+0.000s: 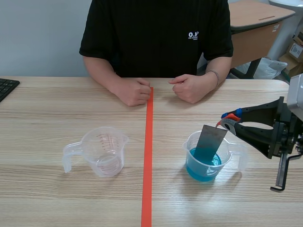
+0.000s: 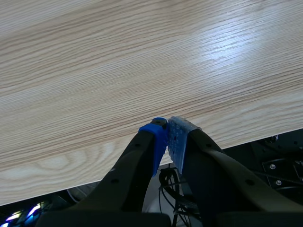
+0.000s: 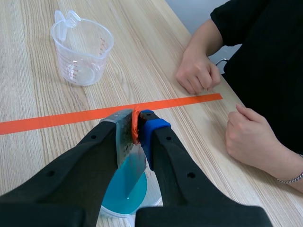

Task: Do the redox reaction experiment.
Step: 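Hold the plate still in the solution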

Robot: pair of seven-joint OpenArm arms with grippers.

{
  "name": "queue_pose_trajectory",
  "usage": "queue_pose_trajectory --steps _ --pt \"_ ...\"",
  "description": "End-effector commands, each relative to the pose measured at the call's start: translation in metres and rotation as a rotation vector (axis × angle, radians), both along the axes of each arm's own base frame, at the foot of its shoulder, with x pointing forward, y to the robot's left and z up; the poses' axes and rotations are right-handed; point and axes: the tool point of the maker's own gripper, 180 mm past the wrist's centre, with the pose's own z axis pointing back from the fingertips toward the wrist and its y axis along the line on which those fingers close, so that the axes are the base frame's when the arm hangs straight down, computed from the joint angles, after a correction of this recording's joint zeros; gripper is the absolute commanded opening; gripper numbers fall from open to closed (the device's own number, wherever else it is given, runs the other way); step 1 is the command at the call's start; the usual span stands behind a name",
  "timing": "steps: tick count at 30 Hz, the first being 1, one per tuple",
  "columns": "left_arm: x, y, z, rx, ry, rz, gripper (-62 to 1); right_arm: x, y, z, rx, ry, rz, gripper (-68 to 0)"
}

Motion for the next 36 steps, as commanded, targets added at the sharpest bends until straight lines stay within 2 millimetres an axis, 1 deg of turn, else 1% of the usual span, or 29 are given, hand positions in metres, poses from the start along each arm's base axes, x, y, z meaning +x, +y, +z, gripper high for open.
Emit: queue_pose_trajectory --steps 1,20,29,36 --pt "0.005 -0.003 0.006 -0.009 -0.021 -0.007 -56.8 0.002 -0.002 0.002 -0.015 -0.007 0.007 -66.0" --pt "0.005 -0.003 0.006 -0.009 -0.021 -0.007 -56.8 0.003 -0.004 0.003 -0.018 -0.01 0.004 -66.0" --pt "0.005 -0.003 0.006 -0.009 -0.022 -0.007 -56.8 0.003 -0.008 0.009 -0.047 -0.03 0.017 -66.0" --pt "0.005 -0.003 0.006 -0.009 -0.022 -0.007 -56.8 0.004 -0.008 0.021 -0.06 -0.063 0.034 -66.0"
